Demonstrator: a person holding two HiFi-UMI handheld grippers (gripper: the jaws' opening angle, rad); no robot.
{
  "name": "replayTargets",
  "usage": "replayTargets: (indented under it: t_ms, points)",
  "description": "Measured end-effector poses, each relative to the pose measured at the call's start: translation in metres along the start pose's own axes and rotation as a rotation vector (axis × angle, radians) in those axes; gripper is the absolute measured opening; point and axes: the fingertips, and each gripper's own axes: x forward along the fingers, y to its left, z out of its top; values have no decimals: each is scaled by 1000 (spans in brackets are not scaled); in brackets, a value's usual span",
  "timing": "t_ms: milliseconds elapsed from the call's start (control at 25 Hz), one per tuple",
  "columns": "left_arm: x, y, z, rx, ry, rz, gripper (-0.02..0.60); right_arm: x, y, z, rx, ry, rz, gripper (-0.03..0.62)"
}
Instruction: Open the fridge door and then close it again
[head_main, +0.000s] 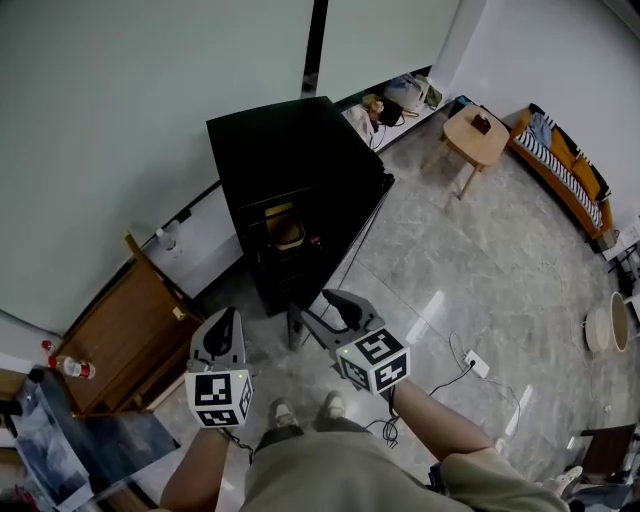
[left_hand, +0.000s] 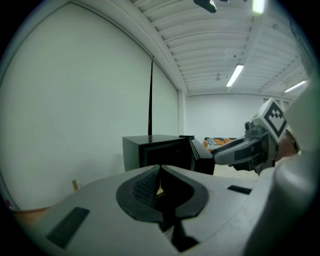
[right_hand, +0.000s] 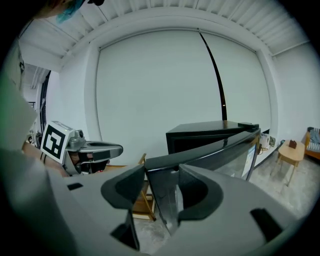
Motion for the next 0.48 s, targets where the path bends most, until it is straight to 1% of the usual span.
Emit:
replayTargets:
  t_ms: [120,360,480]
  points:
    - [2,12,-1,-7,1,17,9,19,3,6,17,-3,9,198]
    - [9,36,-2,-22,3,46,11,52,4,18,18,-17,19,197]
    - [15,49,-2,-33,5,60,11,68,2,24,14,-25,11,181]
